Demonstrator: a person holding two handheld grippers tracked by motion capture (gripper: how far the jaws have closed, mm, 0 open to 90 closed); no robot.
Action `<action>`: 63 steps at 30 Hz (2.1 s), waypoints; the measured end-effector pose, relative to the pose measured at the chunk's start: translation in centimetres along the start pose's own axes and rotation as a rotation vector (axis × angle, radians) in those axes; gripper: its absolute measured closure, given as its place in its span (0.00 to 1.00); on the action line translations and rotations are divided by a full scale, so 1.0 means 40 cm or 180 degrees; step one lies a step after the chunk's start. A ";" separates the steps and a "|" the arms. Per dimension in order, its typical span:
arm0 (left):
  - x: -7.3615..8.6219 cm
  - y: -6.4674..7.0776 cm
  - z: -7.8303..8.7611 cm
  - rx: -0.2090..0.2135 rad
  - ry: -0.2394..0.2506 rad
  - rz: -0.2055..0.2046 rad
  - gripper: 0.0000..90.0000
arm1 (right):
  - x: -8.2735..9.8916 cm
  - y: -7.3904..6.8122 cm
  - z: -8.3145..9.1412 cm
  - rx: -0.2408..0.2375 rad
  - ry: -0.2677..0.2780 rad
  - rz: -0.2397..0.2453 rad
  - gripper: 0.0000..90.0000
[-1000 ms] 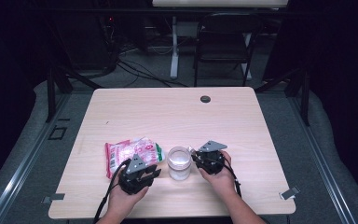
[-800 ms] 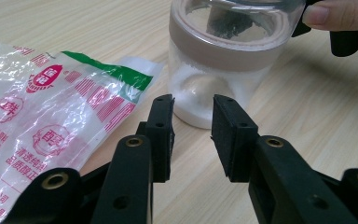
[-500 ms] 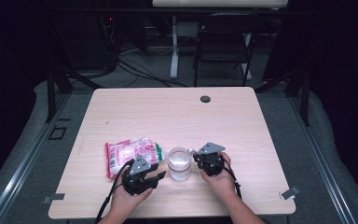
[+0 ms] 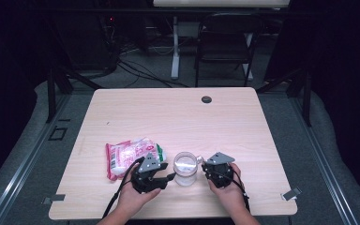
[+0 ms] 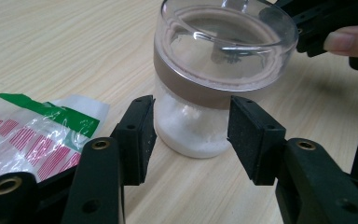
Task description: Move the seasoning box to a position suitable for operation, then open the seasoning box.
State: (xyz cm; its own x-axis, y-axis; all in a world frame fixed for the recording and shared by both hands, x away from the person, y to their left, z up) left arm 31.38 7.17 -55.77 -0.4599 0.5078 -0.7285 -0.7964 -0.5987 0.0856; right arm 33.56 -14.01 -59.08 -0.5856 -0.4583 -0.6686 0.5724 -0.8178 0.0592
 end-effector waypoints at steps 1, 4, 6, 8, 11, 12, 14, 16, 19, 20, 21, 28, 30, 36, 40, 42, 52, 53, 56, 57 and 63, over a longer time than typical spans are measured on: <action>-0.001 -0.003 0.002 -0.0002 -0.0018 -0.0026 0.57 | 0.004 0.000 0.006 -0.0026 -0.0022 0.0005 0.93; -0.003 -0.009 0.003 0.0018 -0.0058 -0.0007 0.58 | 0.012 -0.003 0.015 -0.0087 -0.0048 -0.0005 0.92; -0.004 -0.019 0.001 -0.0031 -0.0054 0.0002 0.59 | 0.016 -0.003 0.022 -0.0125 -0.0034 -0.0030 0.91; -0.002 -0.020 -0.001 -0.0020 -0.0055 0.0051 0.60 | 0.015 -0.001 0.029 -0.0194 -0.0002 -0.0048 0.86; 0.001 -0.018 -0.003 -0.0035 -0.0055 0.0042 0.61 | 0.005 -0.001 0.027 -0.0214 0.0133 -0.0025 0.77; 0.002 -0.018 -0.004 -0.0040 -0.0035 0.0037 0.61 | 0.000 0.000 0.018 -0.0185 0.0158 0.0009 0.73; 0.003 -0.016 -0.003 -0.0024 -0.0036 0.0032 0.62 | -0.003 0.000 0.013 -0.0191 0.0182 0.0034 0.73; 0.004 -0.017 0.000 -0.0034 -0.0038 0.0032 0.62 | -0.011 0.000 -0.001 -0.0227 0.0218 0.0103 0.78; 0.003 -0.020 0.004 -0.0044 -0.0048 0.0021 0.63 | -0.012 0.000 0.002 -0.0223 0.0185 0.0123 0.86; 0.002 -0.021 0.004 -0.0050 -0.0034 0.0029 0.63 | -0.012 0.000 0.002 -0.0223 0.0185 0.0123 0.86; 0.001 -0.024 0.005 -0.0065 -0.0025 0.0026 0.64 | -0.011 0.001 0.005 -0.0230 0.0162 0.0143 0.87; -0.011 -0.041 0.017 -0.0090 0.0063 0.0069 0.64 | 0.001 -0.010 0.024 -0.0286 0.0122 0.0232 0.81; -0.016 -0.045 0.022 -0.0096 0.0100 0.0090 0.66 | 0.001 -0.011 0.038 -0.0297 0.0171 0.0220 0.79; -0.026 -0.057 0.035 -0.0059 0.0135 0.0166 0.74 | -0.009 -0.028 0.106 -0.0263 0.0252 0.0399 0.70; -0.029 -0.060 0.040 -0.0044 0.0150 0.0225 0.78 | -0.021 -0.032 0.144 -0.0237 0.0402 0.0293 0.69; -0.030 -0.059 0.041 -0.0054 0.0130 0.0216 0.81 | -0.029 -0.028 0.160 -0.0178 0.0492 0.0216 0.70; -0.034 -0.042 0.041 0.0002 0.0080 0.0146 0.92 | -0.045 -0.003 0.172 -0.0127 0.0590 -0.0188 0.67; -0.035 -0.040 0.041 0.0001 0.0093 0.0150 0.92 | -0.046 -0.002 0.171 -0.0130 0.0594 -0.0220 0.67; -0.037 -0.040 0.043 0.0000 0.0083 0.0117 0.94 | -0.052 -0.003 0.173 -0.0174 0.0609 -0.0290 0.74; -0.038 -0.037 0.042 0.0020 0.0094 0.0145 0.95 | -0.055 -0.003 0.176 -0.0157 0.0618 -0.0289 0.77; -0.047 -0.031 0.035 0.0034 0.0084 0.0116 0.97 | -0.076 -0.006 0.181 -0.0142 0.0684 -0.0339 0.86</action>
State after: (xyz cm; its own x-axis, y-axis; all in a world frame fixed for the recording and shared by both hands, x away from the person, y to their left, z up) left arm 32.67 7.81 -53.57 -0.4784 0.4691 -0.7423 -0.7836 -0.6097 0.1197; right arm 31.05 -14.92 -51.70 -0.5111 -0.2816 -0.8120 0.5415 -0.8392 -0.0498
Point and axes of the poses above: each handheld gripper's, and its own axes: z roughly backward along the jaws, x roughly out of its underside, y roughly to its right, the point moved 5 cm from there along -z, roughly forward along the jaws, and after that the axes turned 6 degrees about -y, right-handed, at the moved point
